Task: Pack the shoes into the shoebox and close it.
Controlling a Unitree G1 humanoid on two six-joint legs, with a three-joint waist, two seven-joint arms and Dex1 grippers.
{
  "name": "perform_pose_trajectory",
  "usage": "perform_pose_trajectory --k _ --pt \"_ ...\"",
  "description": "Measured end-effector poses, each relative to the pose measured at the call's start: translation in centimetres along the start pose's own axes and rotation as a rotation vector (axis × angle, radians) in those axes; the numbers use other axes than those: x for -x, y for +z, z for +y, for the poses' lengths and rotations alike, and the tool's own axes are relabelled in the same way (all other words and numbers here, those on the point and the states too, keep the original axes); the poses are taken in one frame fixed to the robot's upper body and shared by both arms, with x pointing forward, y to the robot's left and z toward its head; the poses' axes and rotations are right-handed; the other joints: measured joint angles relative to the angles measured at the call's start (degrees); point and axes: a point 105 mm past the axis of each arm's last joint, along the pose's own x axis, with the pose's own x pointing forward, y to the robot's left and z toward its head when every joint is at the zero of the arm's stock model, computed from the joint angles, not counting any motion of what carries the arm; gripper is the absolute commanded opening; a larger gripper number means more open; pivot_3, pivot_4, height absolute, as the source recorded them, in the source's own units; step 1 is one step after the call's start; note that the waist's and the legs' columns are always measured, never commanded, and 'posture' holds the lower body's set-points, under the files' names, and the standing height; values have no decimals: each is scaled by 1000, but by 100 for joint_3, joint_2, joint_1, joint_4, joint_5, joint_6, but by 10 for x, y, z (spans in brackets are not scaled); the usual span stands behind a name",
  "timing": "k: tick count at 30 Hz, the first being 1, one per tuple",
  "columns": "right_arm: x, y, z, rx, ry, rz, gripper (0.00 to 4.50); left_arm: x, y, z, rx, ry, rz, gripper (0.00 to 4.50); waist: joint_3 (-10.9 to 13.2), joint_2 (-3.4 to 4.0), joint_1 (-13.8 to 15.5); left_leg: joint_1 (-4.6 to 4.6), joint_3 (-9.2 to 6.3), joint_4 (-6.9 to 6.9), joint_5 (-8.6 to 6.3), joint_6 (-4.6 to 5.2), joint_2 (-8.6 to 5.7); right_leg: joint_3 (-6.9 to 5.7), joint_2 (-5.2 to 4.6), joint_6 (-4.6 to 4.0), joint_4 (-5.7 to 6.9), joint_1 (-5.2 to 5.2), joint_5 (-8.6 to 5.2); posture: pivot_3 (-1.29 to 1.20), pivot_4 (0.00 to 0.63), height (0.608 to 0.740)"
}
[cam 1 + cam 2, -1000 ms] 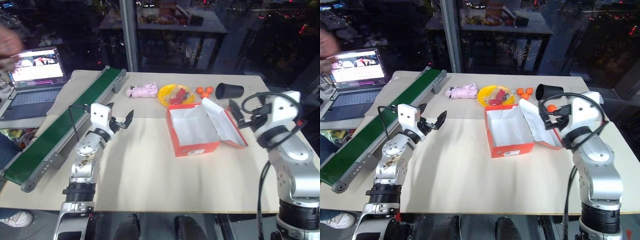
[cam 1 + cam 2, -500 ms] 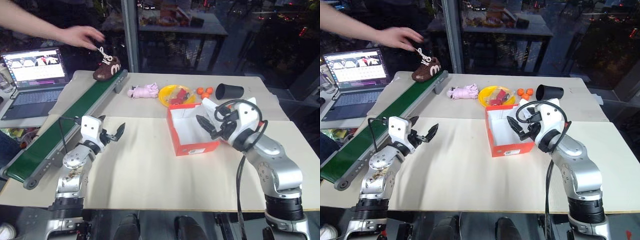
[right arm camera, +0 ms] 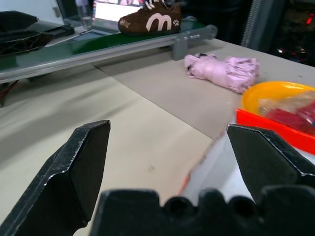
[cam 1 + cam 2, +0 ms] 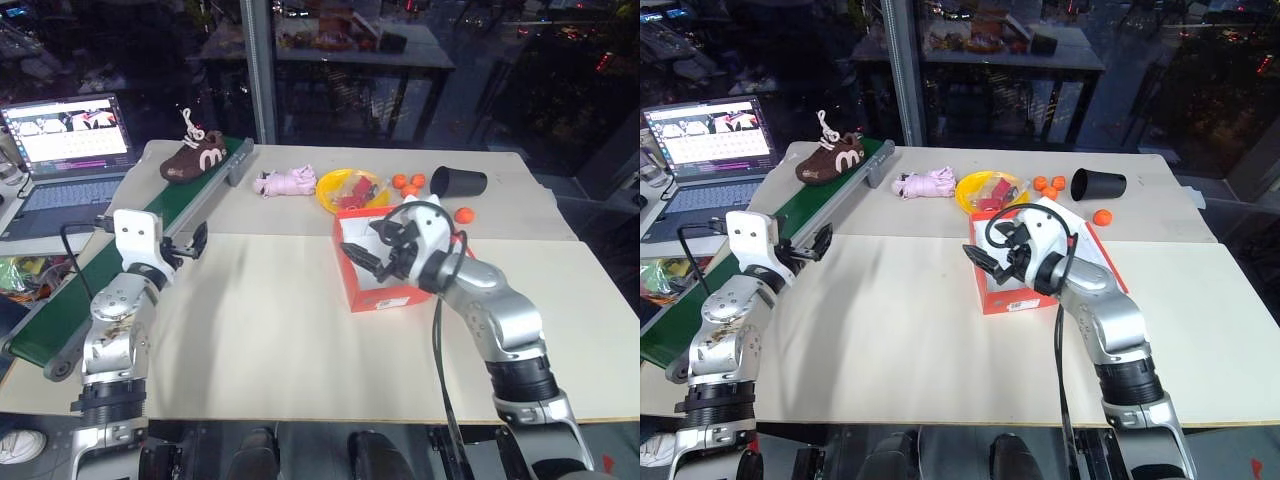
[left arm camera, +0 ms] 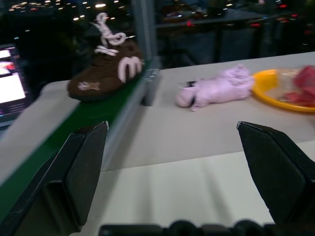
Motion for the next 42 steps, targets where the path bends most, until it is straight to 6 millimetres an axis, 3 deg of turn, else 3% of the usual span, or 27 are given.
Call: perform_pose_trajectory --k 5,12,21,30,37,42 --pt "-11 -1 16 -6 73 -6 4469 4 7 14 -19 52 3 4500 0 0 -1 -1 0 -5 0 0 0 0 0 -22 -1 -2 12 0 150 740" --pt "-22 4 34 -10 167 -19 4469 8 23 52 -90 118 14 4500 1 -1 -5 0 1 -7 -2 -3 2 -4 0 -22 3 -8 11 0 150 740" --pt "-26 6 52 1 282 -4 4469 -17 30 95 -104 15 109 4500 5 -9 24 -4 5 -3 -13 -24 4 -12 -3 -29 3 -8 0 0 150 740" --pt "-23 8 54 8 278 -5 4469 -30 8 109 -87 -2 207 4500 7 -14 7 -50 5 -10 0 -2 6 -13 1 -33 13 -60 9 0 150 740" --pt "-17 7 47 23 248 16 4469 -15 -16 128 -120 30 322 4500 7 -14 7 -81 6 -5 1 -1 6 -12 3 -34 20 -89 11 0 150 740" --pt "-15 9 44 36 224 13 4500 2 -38 135 -80 18 453 3172 7 -14 16 -80 6 3 1 -2 6 -12 2 -34 28 -88 10 0 150 740"
